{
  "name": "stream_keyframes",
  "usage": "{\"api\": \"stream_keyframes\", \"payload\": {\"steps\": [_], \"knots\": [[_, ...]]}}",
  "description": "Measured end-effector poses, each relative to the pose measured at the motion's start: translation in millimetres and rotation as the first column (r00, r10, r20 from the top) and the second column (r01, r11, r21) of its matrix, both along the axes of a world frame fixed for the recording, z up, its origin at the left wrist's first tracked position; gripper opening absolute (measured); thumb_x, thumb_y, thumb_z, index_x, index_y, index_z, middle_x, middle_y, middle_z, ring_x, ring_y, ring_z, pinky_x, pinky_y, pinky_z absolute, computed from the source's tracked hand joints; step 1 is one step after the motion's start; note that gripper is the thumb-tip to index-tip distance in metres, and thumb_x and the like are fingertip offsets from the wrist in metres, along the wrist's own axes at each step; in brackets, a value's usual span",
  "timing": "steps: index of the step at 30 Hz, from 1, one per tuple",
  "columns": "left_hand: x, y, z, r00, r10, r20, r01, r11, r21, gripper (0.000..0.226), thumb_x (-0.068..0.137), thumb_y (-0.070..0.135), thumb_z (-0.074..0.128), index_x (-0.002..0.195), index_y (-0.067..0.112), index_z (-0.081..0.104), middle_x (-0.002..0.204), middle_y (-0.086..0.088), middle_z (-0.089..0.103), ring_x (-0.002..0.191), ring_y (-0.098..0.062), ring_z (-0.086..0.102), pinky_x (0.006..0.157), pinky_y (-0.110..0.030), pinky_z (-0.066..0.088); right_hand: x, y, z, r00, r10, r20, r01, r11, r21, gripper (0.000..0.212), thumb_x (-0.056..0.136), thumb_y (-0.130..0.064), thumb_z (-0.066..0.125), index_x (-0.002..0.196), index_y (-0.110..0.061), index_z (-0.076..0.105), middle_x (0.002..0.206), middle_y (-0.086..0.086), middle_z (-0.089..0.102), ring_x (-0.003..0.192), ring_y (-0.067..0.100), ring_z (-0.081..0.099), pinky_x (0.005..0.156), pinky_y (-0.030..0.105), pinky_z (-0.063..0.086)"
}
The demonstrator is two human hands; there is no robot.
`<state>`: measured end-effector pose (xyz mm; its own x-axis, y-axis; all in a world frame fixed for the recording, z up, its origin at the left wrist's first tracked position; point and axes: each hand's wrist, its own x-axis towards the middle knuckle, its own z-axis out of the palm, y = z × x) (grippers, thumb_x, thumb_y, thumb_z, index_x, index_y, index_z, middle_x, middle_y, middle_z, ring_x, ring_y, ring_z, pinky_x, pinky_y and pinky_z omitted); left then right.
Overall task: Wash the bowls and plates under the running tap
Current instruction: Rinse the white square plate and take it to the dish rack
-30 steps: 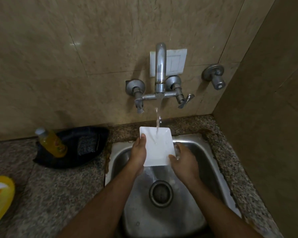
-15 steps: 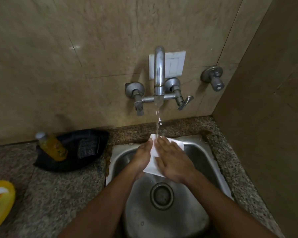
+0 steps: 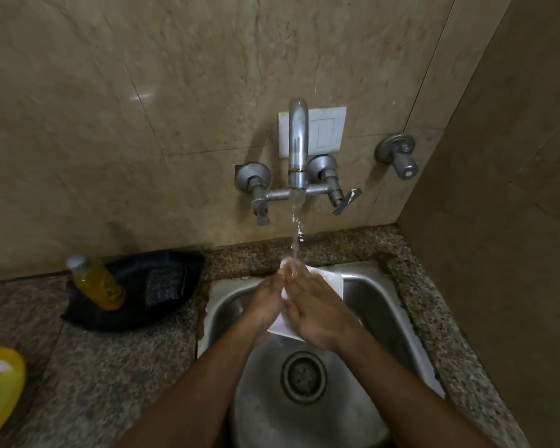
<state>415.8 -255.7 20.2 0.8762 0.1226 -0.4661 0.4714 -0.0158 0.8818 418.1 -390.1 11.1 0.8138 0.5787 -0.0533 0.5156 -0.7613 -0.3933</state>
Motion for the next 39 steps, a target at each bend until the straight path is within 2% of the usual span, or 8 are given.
{"api": "stream_keyframes", "payload": {"steps": [6, 9, 11, 15, 21, 30, 35, 39], "knots": [[-5, 5, -1, 1.000, 0.016, -0.021, -0.015, 1.000, 0.023, 0.033, 0.102, 0.048, 0.037, 0.102, 0.031, 0.065, 0.105, 0.007, 0.068, 0.101, -0.011, 0.063, 0.095, -0.032, 0.049, -5, -7, -5, 0.997, 0.079, -0.013, -0.080, 0.997, -0.025, 0.071, 0.092, -0.047, 0.008, 0.157, -0.020, -0.002, 0.163, -0.004, -0.005, 0.149, 0.006, -0.006, 0.123, 0.034, 0.002], [-1, 4, 3, 0.999, 0.024, 0.027, -0.024, 0.999, 0.020, 0.030, 0.102, 0.044, 0.038, 0.101, 0.033, 0.066, 0.099, 0.011, 0.069, 0.090, 0.001, 0.062, 0.077, -0.019, 0.047, -7, 6, -3, 1.000, 0.030, -0.004, -0.029, 0.998, 0.057, 0.074, 0.092, -0.048, 0.011, 0.156, -0.014, -0.004, 0.163, 0.001, -0.008, 0.150, 0.010, -0.009, 0.122, 0.037, 0.005], [1, 7, 7, 0.999, 0.043, 0.018, -0.043, 0.998, 0.034, 0.034, 0.103, 0.042, 0.039, 0.097, 0.027, 0.068, 0.098, 0.006, 0.072, 0.089, -0.006, 0.066, 0.076, -0.021, 0.050, -8, 2, -1, 0.997, 0.078, 0.005, -0.078, 0.997, 0.026, 0.077, 0.089, -0.049, 0.008, 0.156, -0.014, -0.003, 0.162, 0.000, -0.010, 0.149, 0.009, -0.010, 0.123, 0.032, 0.000], [1, 5, 4, 0.999, 0.028, 0.036, -0.030, 0.997, 0.073, 0.036, 0.103, 0.041, 0.039, 0.114, 0.023, 0.069, 0.112, 0.002, 0.072, 0.101, -0.012, 0.066, 0.097, -0.032, 0.049, -3, 2, -1, 0.997, 0.035, 0.066, -0.035, 0.999, 0.002, 0.076, 0.090, -0.050, 0.007, 0.156, -0.014, -0.001, 0.163, 0.002, -0.008, 0.150, 0.013, -0.009, 0.123, 0.037, 0.003], [4, 11, 4, 0.990, 0.110, 0.091, -0.130, 0.962, 0.240, 0.041, 0.102, 0.041, 0.039, 0.109, 0.014, 0.068, 0.102, -0.005, 0.072, 0.094, -0.022, 0.066, 0.089, -0.036, 0.051, -2, -4, -9, 0.989, -0.071, 0.129, 0.072, 0.997, 0.000, 0.075, 0.092, -0.048, 0.013, 0.156, -0.008, 0.005, 0.162, 0.006, -0.003, 0.151, 0.019, 0.002, 0.122, 0.031, 0.000], [7, 14, 10, 0.989, 0.015, 0.147, -0.056, 0.958, 0.282, 0.035, 0.104, 0.034, 0.039, 0.107, 0.017, 0.070, 0.100, -0.002, 0.071, 0.091, -0.016, 0.065, 0.077, -0.027, 0.045, -11, 13, -5, 0.993, -0.007, 0.115, 0.001, 0.999, 0.049, 0.072, 0.097, -0.041, 0.027, 0.156, -0.013, -0.004, 0.163, 0.002, -0.010, 0.150, 0.011, -0.011, 0.122, 0.031, 0.002], [7, 15, 4, 0.991, 0.037, 0.126, -0.079, 0.935, 0.346, 0.042, 0.103, 0.039, 0.039, 0.109, 0.009, 0.067, 0.103, -0.010, 0.070, 0.089, -0.022, 0.063, 0.076, -0.032, 0.046, 7, -5, -1, 0.983, -0.125, 0.133, 0.130, 0.991, -0.028, 0.074, 0.094, -0.049, 0.014, 0.156, -0.012, -0.002, 0.163, 0.006, -0.007, 0.151, 0.016, -0.004, 0.123, 0.035, 0.002], [8, 13, 1, 0.987, 0.066, 0.149, -0.116, 0.928, 0.355, 0.039, 0.103, 0.035, 0.039, 0.108, 0.010, 0.068, 0.101, -0.009, 0.070, 0.087, -0.022, 0.062, 0.073, -0.028, 0.042, -11, -1, -7, 0.995, 0.017, 0.103, -0.012, 0.999, -0.045, 0.074, 0.093, -0.049, 0.012, 0.156, -0.013, -0.003, 0.162, 0.004, -0.010, 0.150, 0.015, -0.007, 0.122, 0.031, -0.002]]}}
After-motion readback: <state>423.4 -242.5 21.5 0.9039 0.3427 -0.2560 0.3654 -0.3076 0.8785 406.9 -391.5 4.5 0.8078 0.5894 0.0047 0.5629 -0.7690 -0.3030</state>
